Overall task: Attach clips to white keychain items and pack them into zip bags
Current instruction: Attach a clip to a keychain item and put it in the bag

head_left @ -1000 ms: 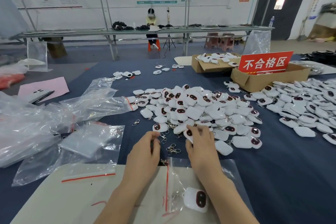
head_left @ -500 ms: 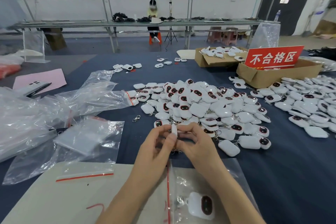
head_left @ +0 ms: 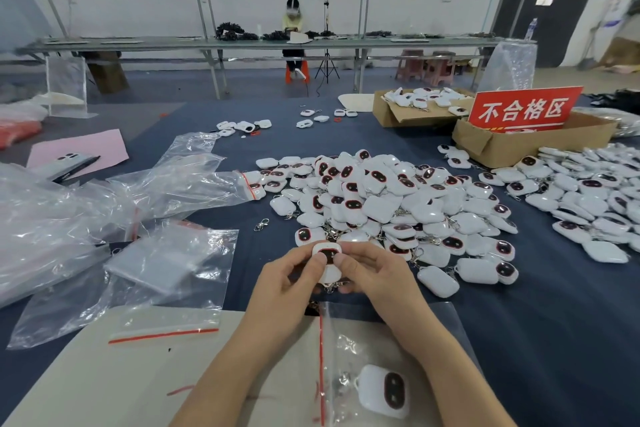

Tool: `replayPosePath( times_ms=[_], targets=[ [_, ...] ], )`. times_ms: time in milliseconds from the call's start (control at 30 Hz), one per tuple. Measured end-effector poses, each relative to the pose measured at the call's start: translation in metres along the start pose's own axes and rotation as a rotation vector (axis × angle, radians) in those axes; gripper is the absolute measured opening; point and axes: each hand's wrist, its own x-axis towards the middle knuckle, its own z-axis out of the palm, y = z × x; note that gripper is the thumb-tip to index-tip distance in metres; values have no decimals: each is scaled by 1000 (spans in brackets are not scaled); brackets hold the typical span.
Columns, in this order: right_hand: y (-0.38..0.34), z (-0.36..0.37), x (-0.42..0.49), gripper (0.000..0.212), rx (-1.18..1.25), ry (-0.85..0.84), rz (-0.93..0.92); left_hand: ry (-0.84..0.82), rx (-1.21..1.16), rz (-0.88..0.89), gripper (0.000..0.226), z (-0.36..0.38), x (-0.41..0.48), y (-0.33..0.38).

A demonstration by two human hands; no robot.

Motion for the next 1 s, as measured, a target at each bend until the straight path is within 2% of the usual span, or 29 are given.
replayPosePath(
  times_ms=[267,400,533,667,1000],
  targets=[
    [4,-2,4,11,15,8,58,-7,-49,-23,26,-2,2,4],
    [5,-1,3,6,48,29,71,-64,-33,-10,26,0,1,3],
    [6,-3,4,11,34,38,66,-107,-16,14,26,0,0,3],
    [7,-5,3,2,19,50,75,-146,40,42,27,-2,-1,-1],
    [2,-4,-1,11,66,-6,55,-117,79,77,31,-3,0,-5]
  ],
)
